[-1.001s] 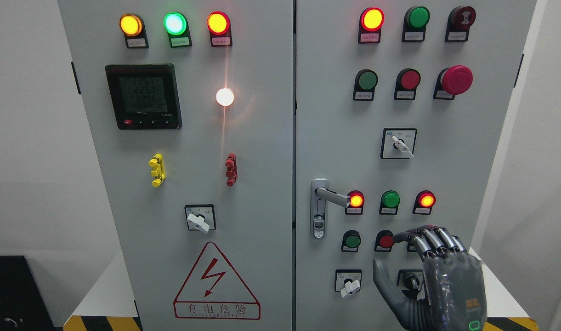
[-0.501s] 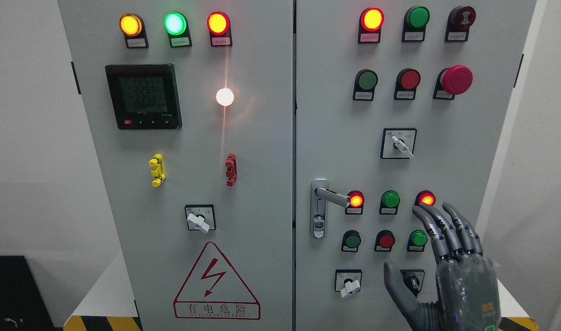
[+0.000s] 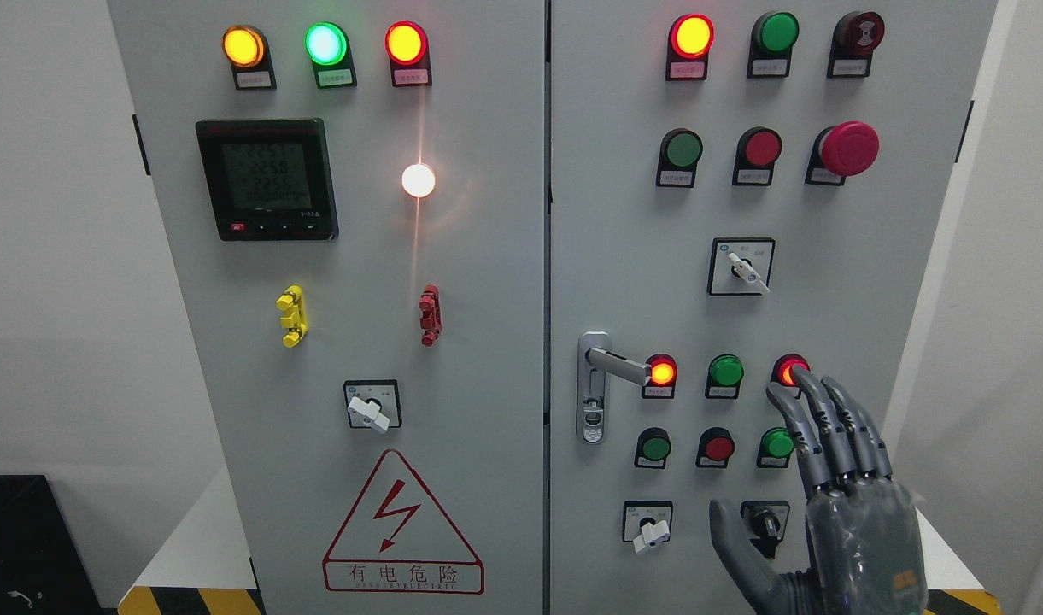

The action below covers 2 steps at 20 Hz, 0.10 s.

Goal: Release door handle

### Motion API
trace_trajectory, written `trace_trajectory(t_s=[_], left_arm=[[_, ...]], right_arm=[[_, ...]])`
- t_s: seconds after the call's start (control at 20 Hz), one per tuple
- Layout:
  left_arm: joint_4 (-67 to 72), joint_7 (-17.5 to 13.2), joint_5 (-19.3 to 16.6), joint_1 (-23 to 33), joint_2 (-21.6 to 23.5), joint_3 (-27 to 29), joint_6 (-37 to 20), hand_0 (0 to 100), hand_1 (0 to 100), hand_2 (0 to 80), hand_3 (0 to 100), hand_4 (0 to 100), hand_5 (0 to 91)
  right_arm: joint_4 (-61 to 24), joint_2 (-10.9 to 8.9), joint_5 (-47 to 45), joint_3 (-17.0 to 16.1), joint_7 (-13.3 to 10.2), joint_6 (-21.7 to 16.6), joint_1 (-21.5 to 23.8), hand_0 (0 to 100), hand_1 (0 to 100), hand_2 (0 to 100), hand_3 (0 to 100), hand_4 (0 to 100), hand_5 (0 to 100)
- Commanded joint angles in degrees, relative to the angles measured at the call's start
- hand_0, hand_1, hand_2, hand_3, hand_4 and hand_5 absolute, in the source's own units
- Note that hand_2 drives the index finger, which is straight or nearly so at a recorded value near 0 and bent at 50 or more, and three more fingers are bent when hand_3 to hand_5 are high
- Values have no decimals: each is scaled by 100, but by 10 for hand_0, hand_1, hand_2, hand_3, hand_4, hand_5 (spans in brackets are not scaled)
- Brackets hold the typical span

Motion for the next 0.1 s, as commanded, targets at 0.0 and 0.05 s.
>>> trace_trajectory(t_s=[0.0,0.05], left_arm=[[0,-3,0,0,0,0,-5,120,556,0,0,0,0],[0,-3,0,0,0,0,-5,120,556,0,0,0,0]], right_arm=[[-70,23,-9,73,37,-4,13,403,40,0,0,0,0],[-70,23,-9,73,37,-4,13,402,39,0,0,0,0]])
